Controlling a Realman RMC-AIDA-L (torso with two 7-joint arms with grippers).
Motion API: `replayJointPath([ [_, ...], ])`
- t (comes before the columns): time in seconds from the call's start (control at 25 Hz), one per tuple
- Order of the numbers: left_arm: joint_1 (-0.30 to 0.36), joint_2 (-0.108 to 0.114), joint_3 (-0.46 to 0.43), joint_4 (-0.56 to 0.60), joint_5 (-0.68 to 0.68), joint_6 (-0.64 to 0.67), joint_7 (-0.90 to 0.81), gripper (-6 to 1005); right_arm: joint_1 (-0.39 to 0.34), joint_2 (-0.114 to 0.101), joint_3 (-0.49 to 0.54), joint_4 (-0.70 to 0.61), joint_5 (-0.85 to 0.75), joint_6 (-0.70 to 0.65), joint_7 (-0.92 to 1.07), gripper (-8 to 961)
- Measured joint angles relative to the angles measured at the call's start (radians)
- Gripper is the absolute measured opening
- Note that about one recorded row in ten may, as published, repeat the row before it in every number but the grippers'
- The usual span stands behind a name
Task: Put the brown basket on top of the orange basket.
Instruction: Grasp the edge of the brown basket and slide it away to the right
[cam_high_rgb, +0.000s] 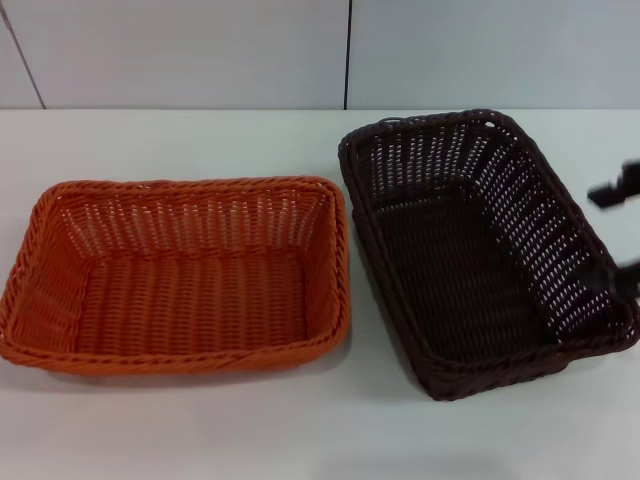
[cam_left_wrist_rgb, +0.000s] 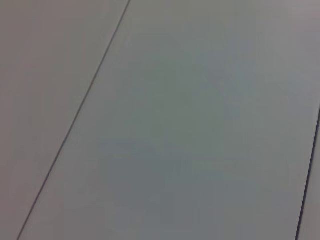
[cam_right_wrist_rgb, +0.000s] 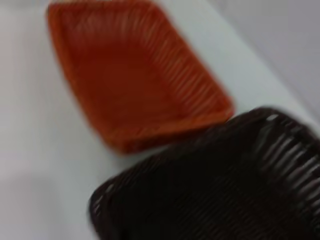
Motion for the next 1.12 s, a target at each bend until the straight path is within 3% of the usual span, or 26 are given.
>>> replayJointPath([
  [0.16, -0.002, -0.001, 0.007, 0.001, -0.022, -0.004, -0.001, 604, 0.027, -0.054, -0.098, 0.056, -0.009, 0.007, -0.011, 816],
  [0.36, -0.015, -0.001, 0.005, 0.03, -0.056, -0.005, -0.001, 604, 0.063, -0.072, -0.168, 0.085, -0.042, 0.009, -0.04, 816],
  [0.76, -0.017, -0.002, 0.002, 0.039, -0.061, -0.009, -0.002, 604, 0.168, -0.055, -0.274, 0.185, -0.102, 0.009, -0.107, 815],
  [1.0, -0.018, 0.0, 0.002, 0.039, -0.06, -0.01, -0.001, 604, 0.206, -0.016, -0.331, 0.212, -0.127, 0.01, -0.119, 815],
  [1.12, -0.016, 0.0, 0.002, 0.039, -0.06, -0.01, -0.002, 604, 0.206, -0.008, -0.35, 0.222, -0.128, 0.01, -0.119, 815],
])
